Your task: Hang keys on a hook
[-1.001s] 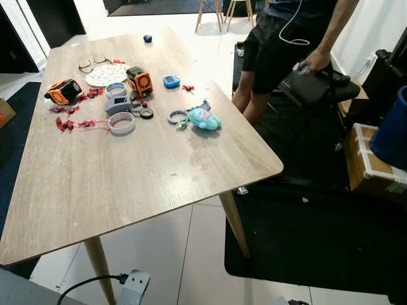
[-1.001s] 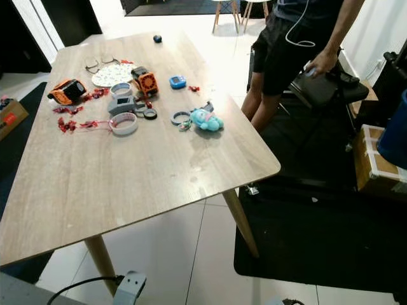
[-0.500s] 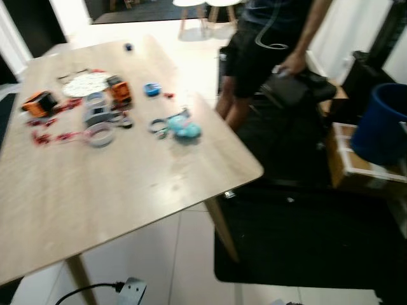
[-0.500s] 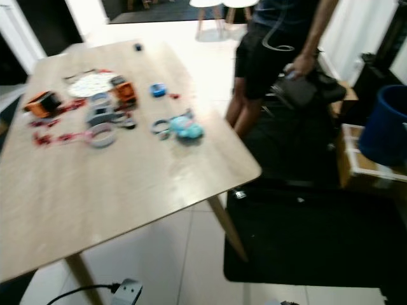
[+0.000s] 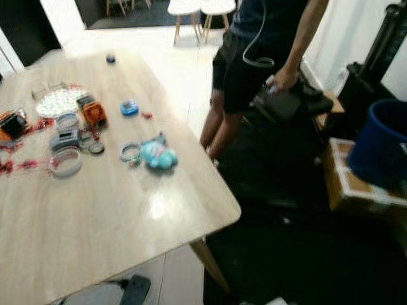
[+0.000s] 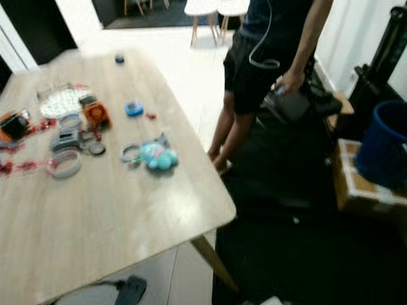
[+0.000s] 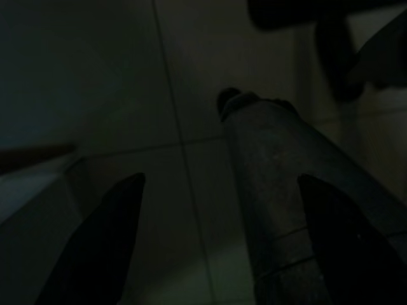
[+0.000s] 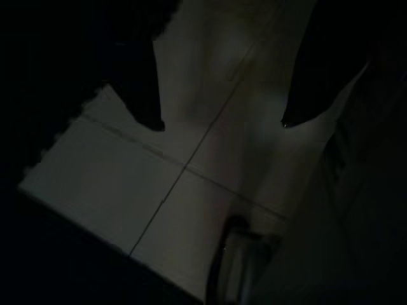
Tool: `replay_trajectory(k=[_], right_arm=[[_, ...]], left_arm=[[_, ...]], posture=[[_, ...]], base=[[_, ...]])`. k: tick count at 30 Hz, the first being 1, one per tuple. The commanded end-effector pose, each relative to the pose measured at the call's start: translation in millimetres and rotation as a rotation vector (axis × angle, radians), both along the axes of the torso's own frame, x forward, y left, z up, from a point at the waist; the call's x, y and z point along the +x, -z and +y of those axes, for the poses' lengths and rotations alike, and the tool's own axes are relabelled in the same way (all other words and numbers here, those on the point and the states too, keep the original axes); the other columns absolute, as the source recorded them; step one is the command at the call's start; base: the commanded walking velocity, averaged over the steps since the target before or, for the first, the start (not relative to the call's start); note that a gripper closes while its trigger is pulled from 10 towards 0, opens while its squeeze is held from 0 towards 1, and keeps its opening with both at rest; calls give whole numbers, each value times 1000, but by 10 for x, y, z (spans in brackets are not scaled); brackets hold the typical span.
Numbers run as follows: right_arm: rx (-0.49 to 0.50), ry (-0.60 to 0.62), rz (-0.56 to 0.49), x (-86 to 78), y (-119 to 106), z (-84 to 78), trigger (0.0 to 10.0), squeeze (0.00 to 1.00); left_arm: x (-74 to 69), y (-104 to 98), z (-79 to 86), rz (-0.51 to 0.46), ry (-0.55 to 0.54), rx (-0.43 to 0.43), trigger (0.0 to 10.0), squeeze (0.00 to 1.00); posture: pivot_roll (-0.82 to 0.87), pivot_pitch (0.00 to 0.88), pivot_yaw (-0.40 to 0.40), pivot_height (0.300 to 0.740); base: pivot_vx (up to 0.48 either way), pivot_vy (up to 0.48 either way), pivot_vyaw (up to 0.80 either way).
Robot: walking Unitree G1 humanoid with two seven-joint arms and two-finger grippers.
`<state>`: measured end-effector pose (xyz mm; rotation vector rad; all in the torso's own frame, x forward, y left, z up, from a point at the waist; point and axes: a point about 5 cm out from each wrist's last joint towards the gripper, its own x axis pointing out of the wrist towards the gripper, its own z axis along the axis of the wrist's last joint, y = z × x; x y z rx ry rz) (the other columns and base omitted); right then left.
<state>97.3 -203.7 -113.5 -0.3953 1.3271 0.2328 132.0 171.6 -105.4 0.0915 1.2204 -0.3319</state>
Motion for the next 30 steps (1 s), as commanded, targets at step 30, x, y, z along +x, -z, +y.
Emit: replay_trajectory(k=[30], right_arm=[[65, 16, -21, 51, 4, 135, 10000, 0]], left_arm=[[-139, 41, 60, 51, 10, 34, 10000, 0]], posture=[[-136, 82, 113, 740]], base=[[38, -150, 0]])
